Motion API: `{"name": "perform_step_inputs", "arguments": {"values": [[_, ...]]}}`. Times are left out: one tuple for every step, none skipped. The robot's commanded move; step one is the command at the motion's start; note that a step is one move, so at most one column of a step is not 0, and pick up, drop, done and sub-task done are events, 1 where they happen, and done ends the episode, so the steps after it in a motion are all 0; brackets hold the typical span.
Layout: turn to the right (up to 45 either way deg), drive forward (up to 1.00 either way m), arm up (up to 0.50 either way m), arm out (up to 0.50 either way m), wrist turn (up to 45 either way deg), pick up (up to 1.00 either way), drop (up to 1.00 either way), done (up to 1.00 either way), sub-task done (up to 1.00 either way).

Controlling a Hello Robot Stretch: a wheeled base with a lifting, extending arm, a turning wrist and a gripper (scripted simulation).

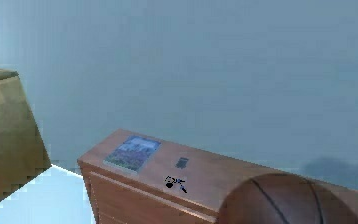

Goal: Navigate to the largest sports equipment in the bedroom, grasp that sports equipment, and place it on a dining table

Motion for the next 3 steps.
{"name": "perform_step_inputs", "arguments": {"values": [[0.0, 0.0, 0.0, -0.2, 0.0, 0.0, 0.0, 0.0, 0.0], [-45.0, 0.0, 0.0, 0.0, 0.0, 0.0, 0.0, 0.0, 0.0], [-45.0, 0.0, 0.0, 0.0, 0.0, 0.0, 0.0, 0.0, 0.0]]}}
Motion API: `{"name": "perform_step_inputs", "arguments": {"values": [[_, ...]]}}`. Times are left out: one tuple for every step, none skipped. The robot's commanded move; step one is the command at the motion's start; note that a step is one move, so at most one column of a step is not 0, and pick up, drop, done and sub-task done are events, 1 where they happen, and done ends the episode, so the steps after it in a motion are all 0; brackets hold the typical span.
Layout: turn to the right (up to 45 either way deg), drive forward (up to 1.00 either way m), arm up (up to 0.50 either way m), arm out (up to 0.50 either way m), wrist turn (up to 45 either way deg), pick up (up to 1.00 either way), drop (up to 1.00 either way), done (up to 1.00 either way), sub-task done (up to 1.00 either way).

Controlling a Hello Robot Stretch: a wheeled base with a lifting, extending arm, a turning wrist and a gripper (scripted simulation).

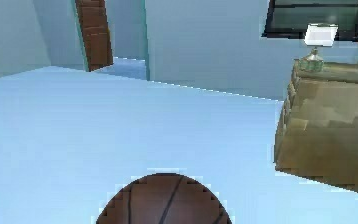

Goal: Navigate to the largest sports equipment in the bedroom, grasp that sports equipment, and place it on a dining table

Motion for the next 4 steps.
{"name": "perform_step_inputs", "arguments": {"values": [[-27.0, 0.0, 0.0, 0.0, 0.0, 0.0, 0.0, 0.0, 0.0], [0.0, 0.95, 0.0, 0.0, 0.0, 0.0, 0.0, 0.0, 0.0], [-36.0, 0.0, 0.0, 0.0, 0.0, 0.0, 0.0, 0.0, 0.0], [0.0, 1.0, 0.0, 0.0, 0.0, 0.0, 0.0, 0.0, 0.0]]}}
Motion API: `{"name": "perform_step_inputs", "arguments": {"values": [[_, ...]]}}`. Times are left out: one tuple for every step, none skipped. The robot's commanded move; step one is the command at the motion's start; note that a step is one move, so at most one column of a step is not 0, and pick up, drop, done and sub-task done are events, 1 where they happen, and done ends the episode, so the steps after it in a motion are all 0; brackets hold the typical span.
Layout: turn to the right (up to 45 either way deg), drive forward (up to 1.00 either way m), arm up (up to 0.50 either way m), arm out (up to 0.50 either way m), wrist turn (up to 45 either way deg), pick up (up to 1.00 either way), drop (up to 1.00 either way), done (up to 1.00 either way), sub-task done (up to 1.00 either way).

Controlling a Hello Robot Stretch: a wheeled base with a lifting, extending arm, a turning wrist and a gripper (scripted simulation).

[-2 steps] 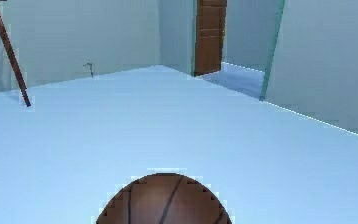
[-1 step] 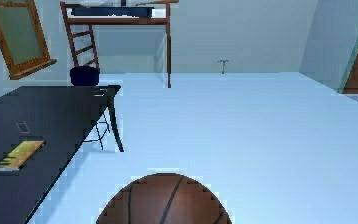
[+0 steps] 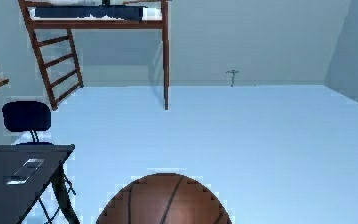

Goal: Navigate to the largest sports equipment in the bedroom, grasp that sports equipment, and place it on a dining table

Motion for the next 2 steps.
{"name": "perform_step_inputs", "arguments": {"values": [[-6.0, 0.0, 0.0, 0.0, 0.0, 0.0, 0.0, 0.0, 0.0], [-3.0, 0.0, 0.0, 0.0, 0.0, 0.0, 0.0, 0.0, 0.0]]}}
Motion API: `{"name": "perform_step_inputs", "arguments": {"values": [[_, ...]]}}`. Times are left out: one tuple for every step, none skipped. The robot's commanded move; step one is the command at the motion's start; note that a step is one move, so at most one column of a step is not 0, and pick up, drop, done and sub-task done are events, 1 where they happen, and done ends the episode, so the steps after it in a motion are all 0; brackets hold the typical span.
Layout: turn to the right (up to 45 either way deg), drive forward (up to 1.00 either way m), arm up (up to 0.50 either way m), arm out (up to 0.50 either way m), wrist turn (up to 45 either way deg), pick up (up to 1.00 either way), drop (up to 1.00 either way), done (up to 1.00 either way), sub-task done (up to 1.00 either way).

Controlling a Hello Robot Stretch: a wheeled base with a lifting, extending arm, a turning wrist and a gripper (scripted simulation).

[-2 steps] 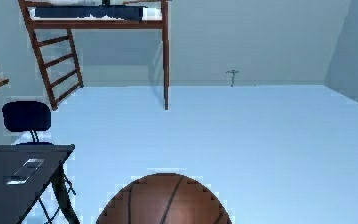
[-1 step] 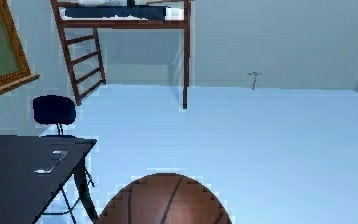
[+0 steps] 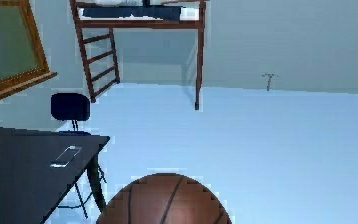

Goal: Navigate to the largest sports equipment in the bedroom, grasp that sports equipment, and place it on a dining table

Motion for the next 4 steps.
{"name": "perform_step_inputs", "arguments": {"values": [[0.0, 0.15, 0.0, 0.0, 0.0, 0.0, 0.0, 0.0, 0.0], [45.0, 0.0, 0.0, 0.0, 0.0, 0.0, 0.0, 0.0, 0.0], [45.0, 0.0, 0.0, 0.0, 0.0, 0.0, 0.0, 0.0, 0.0], [9.0, 0.0, 0.0, 0.0, 0.0, 0.0, 0.0, 0.0, 0.0]]}}
